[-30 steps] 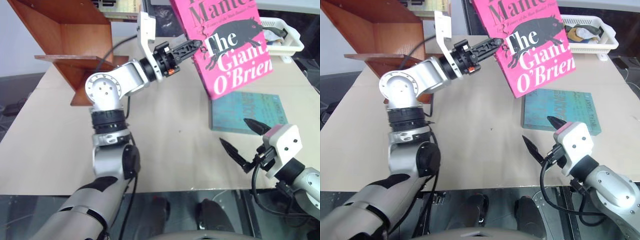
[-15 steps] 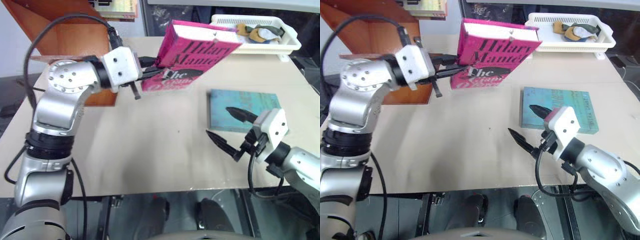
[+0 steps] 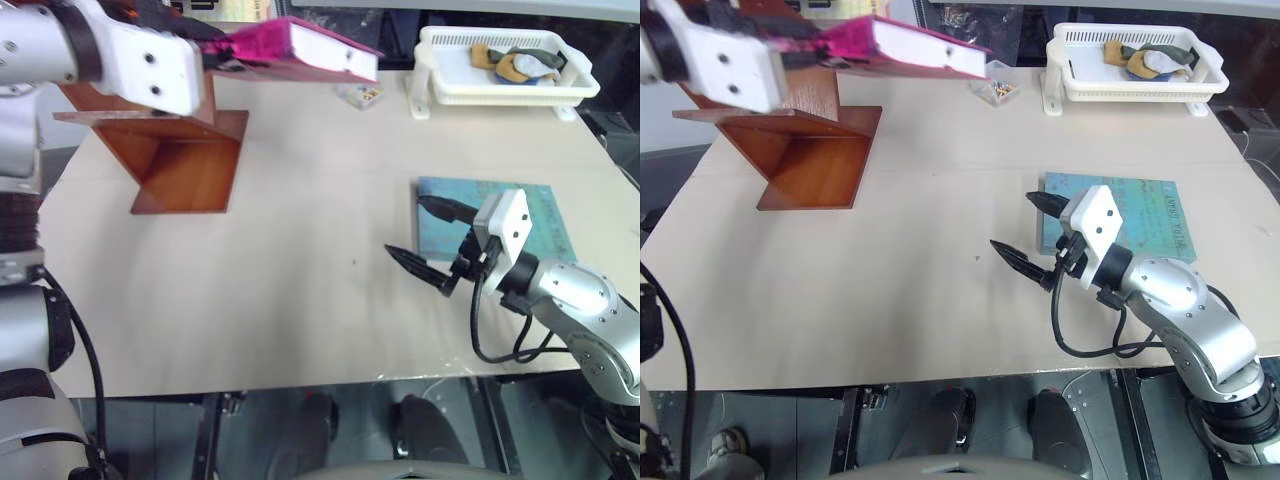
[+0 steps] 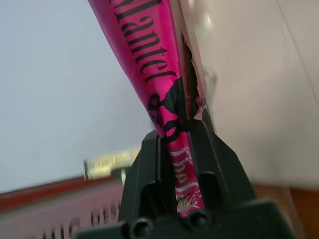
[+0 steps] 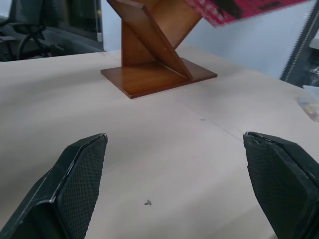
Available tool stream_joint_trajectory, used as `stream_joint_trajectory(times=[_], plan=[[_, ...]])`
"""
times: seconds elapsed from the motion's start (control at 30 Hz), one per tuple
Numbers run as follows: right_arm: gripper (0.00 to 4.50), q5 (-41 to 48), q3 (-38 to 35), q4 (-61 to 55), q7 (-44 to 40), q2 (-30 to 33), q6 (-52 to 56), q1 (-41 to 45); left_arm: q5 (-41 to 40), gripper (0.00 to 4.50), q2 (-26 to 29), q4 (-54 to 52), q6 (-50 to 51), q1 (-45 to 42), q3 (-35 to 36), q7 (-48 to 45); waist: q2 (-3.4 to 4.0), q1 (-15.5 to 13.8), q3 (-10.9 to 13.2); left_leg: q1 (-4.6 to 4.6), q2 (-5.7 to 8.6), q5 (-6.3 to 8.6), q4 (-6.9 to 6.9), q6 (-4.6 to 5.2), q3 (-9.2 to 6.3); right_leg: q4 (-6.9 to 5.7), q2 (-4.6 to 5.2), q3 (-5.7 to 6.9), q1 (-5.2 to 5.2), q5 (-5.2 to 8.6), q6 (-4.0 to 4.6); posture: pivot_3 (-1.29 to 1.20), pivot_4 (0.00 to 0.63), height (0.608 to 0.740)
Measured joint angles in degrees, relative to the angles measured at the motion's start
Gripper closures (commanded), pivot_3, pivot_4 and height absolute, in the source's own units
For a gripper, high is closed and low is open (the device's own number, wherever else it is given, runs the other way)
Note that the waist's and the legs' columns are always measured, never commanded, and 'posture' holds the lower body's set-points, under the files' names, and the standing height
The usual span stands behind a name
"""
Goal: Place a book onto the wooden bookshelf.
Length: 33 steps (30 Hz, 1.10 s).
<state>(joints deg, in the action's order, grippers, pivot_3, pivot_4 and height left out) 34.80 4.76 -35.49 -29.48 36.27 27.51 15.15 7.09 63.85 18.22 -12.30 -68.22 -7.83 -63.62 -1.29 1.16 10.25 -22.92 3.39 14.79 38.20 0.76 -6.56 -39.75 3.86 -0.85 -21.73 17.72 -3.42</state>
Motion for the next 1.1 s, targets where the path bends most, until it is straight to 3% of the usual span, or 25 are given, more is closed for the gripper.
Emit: stream_joint_trajectory(times=[0.17,0.43,0.83,1.1], plan=[[0.0,-2.8,0.4,1.1,-1.3,-3.0,-1.6,1.4,9.8,4.35,4.0,15.4,-6.9,-2.7,-3.5,0.3,0.05,1.1,0.0,0.04,-0.02,0.02,0.0,0.04,-0.04,-0.12,-0.06,0.01,-0.03,0.01,-0.01,0.0,0.15,0.74],[0.0,-1.5,-1.8,-1.6,-0.2,-3.9,0.1,4.5,16.7,4.35,6.2,19.1,-1.7,-4.5,-5.3,-3.8,0.05,1.3,0.0,0.04,-0.02,0.03,0.04,0.06,-0.05,-0.14,-0.06,0.02,-0.02,0.01,-0.02,0.0,0.15,0.74],[0.0,0.7,-2.0,-1.8,-2.0,-4.2,2.4,11.5,18.4,4.35,7.2,23.7,-4.4,-1.1,-5.7,1.7,0.27,2.8,0.0,0.41,-0.3,0.04,0.03,0.06,0.14,-0.64,-0.25,-0.2,-0.07,0.01,-0.01,0.0,0.15,0.74],[0.0,1.1,-2.0,-0.5,-3.5,-3.9,3.5,13.3,15.3,4.35,7.2,21.5,-2.8,5.7,-1.2,3.4,0.51,2.8,-0.1,0.71,-0.35,0.04,0.03,0.07,0.39,-0.9,-0.26,-0.44,0.03,0.02,0.01,0.0,0.15,0.74]])
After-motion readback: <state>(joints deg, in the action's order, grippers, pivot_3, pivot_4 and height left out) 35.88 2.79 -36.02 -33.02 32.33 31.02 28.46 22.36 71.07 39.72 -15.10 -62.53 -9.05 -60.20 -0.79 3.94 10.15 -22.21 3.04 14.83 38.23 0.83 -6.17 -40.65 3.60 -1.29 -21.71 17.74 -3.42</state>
